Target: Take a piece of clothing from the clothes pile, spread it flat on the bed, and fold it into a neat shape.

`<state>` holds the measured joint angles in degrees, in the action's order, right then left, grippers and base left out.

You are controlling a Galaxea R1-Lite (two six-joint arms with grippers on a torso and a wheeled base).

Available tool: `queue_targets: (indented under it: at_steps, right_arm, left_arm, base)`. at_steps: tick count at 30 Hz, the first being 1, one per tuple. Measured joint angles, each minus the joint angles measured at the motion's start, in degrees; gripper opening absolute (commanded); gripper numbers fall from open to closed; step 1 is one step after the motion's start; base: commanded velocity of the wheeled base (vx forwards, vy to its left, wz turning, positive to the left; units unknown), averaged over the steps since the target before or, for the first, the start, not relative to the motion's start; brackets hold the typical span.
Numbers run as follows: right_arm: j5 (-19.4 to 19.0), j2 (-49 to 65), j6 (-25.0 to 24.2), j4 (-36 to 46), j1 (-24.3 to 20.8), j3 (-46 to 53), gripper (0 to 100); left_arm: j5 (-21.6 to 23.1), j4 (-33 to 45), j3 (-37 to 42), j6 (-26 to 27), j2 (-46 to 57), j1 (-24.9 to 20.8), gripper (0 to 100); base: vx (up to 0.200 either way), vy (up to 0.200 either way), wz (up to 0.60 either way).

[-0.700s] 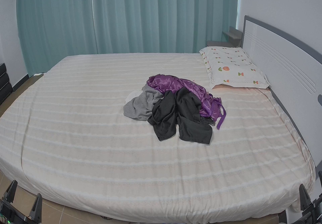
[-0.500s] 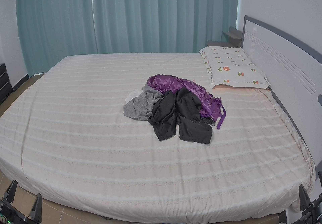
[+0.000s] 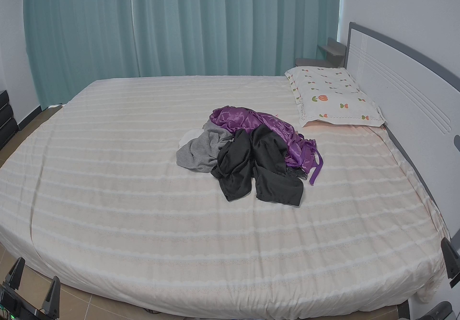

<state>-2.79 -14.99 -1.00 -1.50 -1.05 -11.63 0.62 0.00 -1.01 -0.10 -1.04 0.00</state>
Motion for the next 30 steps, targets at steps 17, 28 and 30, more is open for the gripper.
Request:
queue_targets:
  at_steps: [17,28,30]
  right_arm:
    - [-1.8,-46.1,-2.8,-20.6,-6.8,-5.1,100]
    - [-0.6,-77.7,-10.8,-33.2,-8.4,-17.6,100]
    - [0.0,-83.3,-12.8,-34.5,-8.5,-21.2,100]
  left_arm:
    - [0.0,0.0,0.0,0.0,0.0,0.0,100]
    - [0.0,0.0,0.0,0.0,0.0,0.0,100]
    - [0.0,0.0,0.0,0.0,0.0,0.0,100]
  base:
    - [0.000,0.000,0.00]
    - [0.000,0.000,0.00]
    - [0.000,0.000,0.00]
